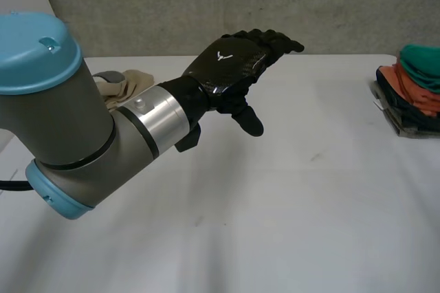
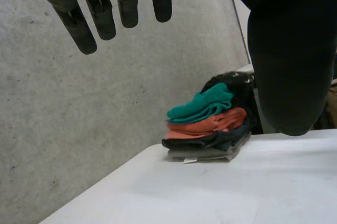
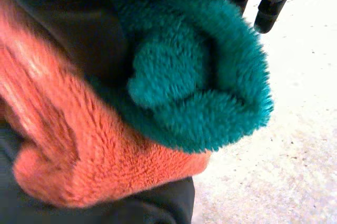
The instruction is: Fold the laundry.
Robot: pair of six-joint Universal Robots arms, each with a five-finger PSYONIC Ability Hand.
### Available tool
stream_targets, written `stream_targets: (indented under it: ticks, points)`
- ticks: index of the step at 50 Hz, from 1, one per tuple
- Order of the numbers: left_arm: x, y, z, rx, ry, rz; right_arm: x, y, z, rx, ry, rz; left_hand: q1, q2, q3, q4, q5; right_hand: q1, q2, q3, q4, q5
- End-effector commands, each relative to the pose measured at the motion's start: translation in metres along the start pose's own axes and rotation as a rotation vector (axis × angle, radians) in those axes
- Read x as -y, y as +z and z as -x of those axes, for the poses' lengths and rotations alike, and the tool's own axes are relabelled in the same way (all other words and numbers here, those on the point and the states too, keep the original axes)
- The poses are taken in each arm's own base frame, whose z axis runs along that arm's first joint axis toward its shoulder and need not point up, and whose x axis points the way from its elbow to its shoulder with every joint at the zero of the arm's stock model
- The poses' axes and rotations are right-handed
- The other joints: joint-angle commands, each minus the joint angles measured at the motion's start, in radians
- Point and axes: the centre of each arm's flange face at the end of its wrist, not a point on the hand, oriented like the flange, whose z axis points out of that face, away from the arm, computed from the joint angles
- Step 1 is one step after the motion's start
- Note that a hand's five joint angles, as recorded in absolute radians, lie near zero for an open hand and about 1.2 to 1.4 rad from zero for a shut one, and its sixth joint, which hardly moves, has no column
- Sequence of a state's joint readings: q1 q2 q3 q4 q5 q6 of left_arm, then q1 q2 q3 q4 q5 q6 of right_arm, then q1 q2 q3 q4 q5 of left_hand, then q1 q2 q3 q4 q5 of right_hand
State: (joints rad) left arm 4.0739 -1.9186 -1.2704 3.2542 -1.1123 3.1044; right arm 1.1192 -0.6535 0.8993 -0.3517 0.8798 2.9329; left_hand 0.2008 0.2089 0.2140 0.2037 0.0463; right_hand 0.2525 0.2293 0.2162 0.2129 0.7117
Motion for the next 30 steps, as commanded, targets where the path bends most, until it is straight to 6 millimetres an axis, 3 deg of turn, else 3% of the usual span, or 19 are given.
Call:
stream_targets:
  ticks: [1, 3, 7, 8, 12, 17, 21, 22, 23, 25, 26, 27, 29, 30]
  points:
    - [0.007, -0.003, -0.016, -0.034, 0.005, -0.014, 0.052, -0.024, 0.0, -0.045, 0.127, 0.104, -0.017, -0.025, -0.03, -0.02, -0.037, -0.078, -0.055, -0.042, -0.038, -0.712]
    - [0.007, -0.004, -0.02, -0.04, 0.001, -0.009, 0.061, -0.029, -0.006, -0.089, 0.133, 0.125, -0.02, -0.028, -0.033, -0.023, -0.04, -0.078, -0.055, -0.042, -0.038, -0.712]
    - [0.011, -0.009, -0.023, -0.045, 0.003, -0.017, 0.073, -0.055, -0.048, -0.313, 0.132, 0.218, -0.02, -0.028, -0.033, -0.023, -0.04, -0.078, -0.055, -0.042, -0.038, -0.712]
    - [0.013, -0.01, -0.024, -0.045, 0.003, -0.021, 0.077, -0.066, -0.07, -0.421, 0.087, 0.248, -0.02, -0.028, -0.033, -0.023, -0.04, -0.078, -0.055, -0.042, -0.038, -0.712]
    - [0.021, -0.013, -0.025, -0.047, 0.014, -0.043, 0.097, -0.084, -0.115, -0.632, -0.163, 0.288, -0.02, -0.028, -0.033, -0.023, -0.04, -0.078, -0.055, -0.042, -0.038, -0.712]
    - [0.043, -0.015, -0.025, -0.044, 0.03, -0.104, 0.141, -0.077, -0.135, -0.78, -0.369, 0.157, -0.017, -0.025, -0.03, -0.02, -0.037, -0.078, -0.055, -0.042, -0.038, -0.712]
    - [0.08, -0.016, -0.019, 0.005, 0.042, -0.216, 0.196, -0.062, -0.111, -0.762, -0.37, -0.084, -0.011, -0.019, -0.024, -0.014, -0.031, -0.078, -0.055, -0.042, -0.038, -0.712]
    - [0.099, -0.019, -0.015, 0.046, 0.045, -0.274, 0.211, -0.061, -0.103, -0.75, -0.369, -0.139, -0.008, -0.016, -0.021, -0.011, -0.028, -0.078, -0.055, -0.042, -0.038, -0.712]
    - [0.108, -0.021, -0.01, 0.076, 0.048, -0.304, 0.243, -0.06, -0.083, -0.713, -0.364, -0.253, 0.001, -0.007, -0.012, -0.002, -0.019, -0.078, -0.055, -0.042, -0.038, -0.712]
    - [0.124, -0.025, 0.002, 0.153, 0.051, -0.352, 0.265, -0.058, -0.056, -0.649, -0.359, -0.343, 0.042, 0.034, 0.029, 0.039, 0.022, -0.078, -0.055, -0.042, -0.038, -0.712]
    - [0.136, -0.03, 0.019, 0.25, 0.06, -0.395, 0.271, -0.056, -0.042, -0.608, -0.355, -0.379, 0.103, 0.095, 0.09, 0.1, 0.083, -0.078, -0.055, -0.042, -0.038, -0.712]
    - [0.14, -0.033, 0.031, 0.307, 0.067, -0.41, 0.278, -0.052, -0.01, -0.51, -0.354, -0.438, 0.118, 0.11, 0.105, 0.115, 0.098, -0.078, -0.055, -0.042, -0.038, -0.712]
    - [0.145, -0.039, 0.056, 0.42, 0.081, -0.431, 0.279, -0.048, 0.028, -0.387, -0.35, -0.489, 0.118, 0.11, 0.105, 0.115, 0.098, -0.078, -0.055, -0.042, -0.038, -0.712]
    - [0.147, -0.048, 0.086, 0.537, 0.098, -0.438, 0.279, -0.047, 0.049, -0.321, -0.35, -0.514, 0.116, 0.107, 0.102, 0.113, 0.095, -0.078, -0.055, -0.042, -0.038, -0.712]
